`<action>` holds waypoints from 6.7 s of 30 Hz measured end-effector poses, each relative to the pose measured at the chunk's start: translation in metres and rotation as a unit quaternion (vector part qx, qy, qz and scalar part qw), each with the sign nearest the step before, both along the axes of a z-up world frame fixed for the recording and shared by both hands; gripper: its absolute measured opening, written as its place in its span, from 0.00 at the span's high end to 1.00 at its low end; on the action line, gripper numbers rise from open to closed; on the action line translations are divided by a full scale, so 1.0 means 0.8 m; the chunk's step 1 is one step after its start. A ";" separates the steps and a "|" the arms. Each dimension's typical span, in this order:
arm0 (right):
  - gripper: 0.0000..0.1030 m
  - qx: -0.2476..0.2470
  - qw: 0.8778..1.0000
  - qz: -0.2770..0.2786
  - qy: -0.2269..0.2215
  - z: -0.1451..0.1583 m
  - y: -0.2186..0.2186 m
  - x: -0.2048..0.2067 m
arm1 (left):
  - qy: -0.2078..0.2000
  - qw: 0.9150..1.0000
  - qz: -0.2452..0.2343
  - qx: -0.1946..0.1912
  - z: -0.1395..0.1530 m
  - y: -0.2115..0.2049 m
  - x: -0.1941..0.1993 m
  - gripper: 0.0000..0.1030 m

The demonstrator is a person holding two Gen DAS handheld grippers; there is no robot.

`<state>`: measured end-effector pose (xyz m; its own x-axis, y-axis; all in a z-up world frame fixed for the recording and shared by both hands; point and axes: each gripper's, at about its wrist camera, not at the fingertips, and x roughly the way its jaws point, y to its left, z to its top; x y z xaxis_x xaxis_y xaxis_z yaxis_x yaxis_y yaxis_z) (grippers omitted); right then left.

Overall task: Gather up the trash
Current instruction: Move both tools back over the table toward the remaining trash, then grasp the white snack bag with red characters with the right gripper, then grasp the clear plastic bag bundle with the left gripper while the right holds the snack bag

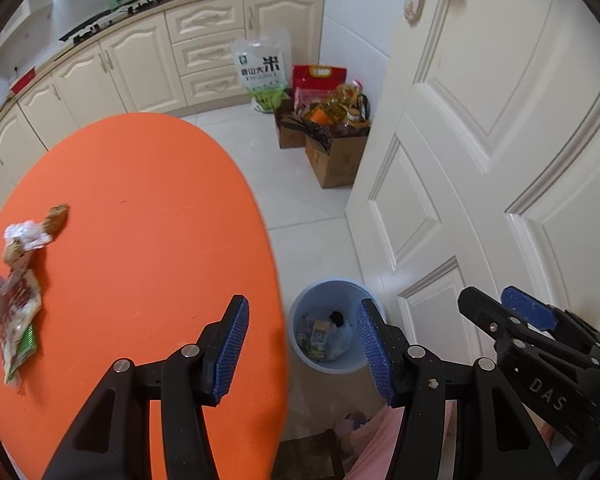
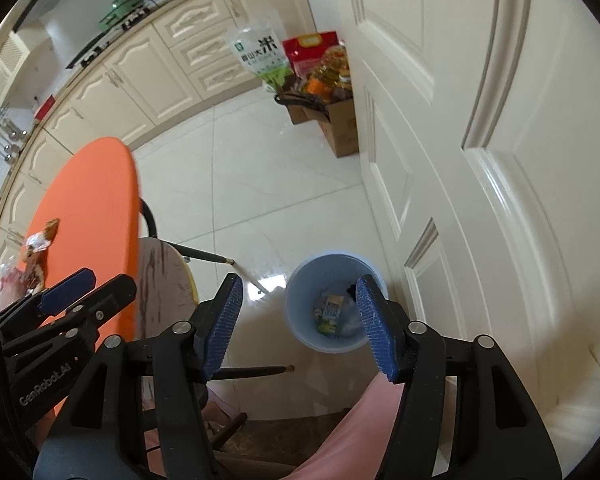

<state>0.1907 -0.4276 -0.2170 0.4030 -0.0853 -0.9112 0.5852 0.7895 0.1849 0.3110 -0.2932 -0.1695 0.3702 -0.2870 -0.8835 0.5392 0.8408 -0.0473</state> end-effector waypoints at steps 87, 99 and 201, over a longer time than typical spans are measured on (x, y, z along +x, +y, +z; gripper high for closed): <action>0.07 -0.083 0.960 0.263 0.045 -0.054 0.486 0.223 | 0.010 0.942 0.325 -0.082 -0.007 0.599 -0.033 0.29; 0.19 -0.118 0.952 0.278 0.053 -0.025 0.417 0.173 | 0.019 0.958 0.279 -0.067 0.009 0.526 -0.050 0.29; 0.40 -0.059 0.985 0.161 -0.023 0.036 0.349 0.071 | -0.042 0.972 0.228 -0.041 0.018 0.369 -0.092 0.54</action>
